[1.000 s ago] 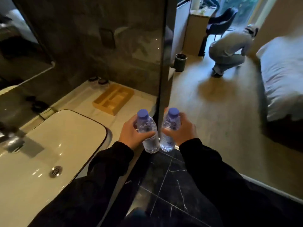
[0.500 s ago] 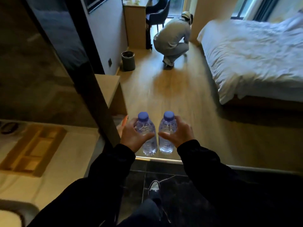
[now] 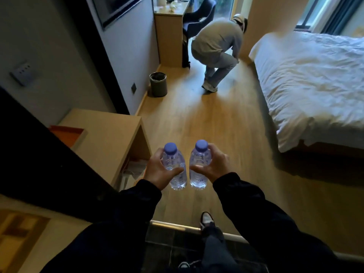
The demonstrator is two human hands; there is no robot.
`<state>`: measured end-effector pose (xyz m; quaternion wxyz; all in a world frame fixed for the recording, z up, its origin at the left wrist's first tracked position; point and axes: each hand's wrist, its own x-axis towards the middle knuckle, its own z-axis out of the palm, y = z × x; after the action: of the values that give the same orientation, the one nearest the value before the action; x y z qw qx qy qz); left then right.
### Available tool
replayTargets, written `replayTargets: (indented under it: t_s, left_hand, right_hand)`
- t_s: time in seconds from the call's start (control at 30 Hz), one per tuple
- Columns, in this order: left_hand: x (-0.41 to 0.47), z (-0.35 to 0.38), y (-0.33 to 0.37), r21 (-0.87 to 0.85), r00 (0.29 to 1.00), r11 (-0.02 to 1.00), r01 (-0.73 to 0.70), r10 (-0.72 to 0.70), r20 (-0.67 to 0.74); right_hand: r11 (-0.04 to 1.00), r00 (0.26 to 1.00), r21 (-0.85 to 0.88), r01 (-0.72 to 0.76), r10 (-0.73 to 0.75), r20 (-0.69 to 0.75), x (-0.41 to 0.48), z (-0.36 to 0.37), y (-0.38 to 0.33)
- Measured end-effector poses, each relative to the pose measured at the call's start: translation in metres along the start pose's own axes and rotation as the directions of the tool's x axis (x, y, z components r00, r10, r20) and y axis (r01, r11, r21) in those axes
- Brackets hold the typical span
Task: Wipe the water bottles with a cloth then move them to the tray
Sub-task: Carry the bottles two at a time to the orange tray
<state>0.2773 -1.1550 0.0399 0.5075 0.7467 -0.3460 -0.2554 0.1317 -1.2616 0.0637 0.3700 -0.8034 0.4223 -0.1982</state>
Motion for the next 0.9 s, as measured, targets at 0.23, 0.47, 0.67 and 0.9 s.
replayTargets:
  t_s: [0.23,0.47,0.67,0.9]
  left_hand:
    - [0.116,0.008,-0.004,-0.010,0.981,0.998,0.058,-0.059,-0.184]
    - [0.202,-0.015,-0.005,-0.094,0.852,0.975,0.202,-0.222,-0.474]
    - [0.228,-0.063,-0.014,-0.196,0.613,0.924,0.330,-0.367,-0.699]
    - [0.251,-0.149,-0.054,-0.219,0.358,0.886,0.407,-0.376,-0.855]
  right_hand:
    - [0.991,0.978,0.052,0.121,-0.129,0.167,0.150,0.015,-0.003]
    - [0.968,0.892,0.059,0.245,-0.249,0.377,0.288,0.037,-0.040]
    - [0.934,0.755,0.106,0.341,-0.339,0.561,0.358,0.104,-0.089]
    - [0.861,0.531,0.193,0.470,-0.450,0.718,0.391,0.197,-0.167]
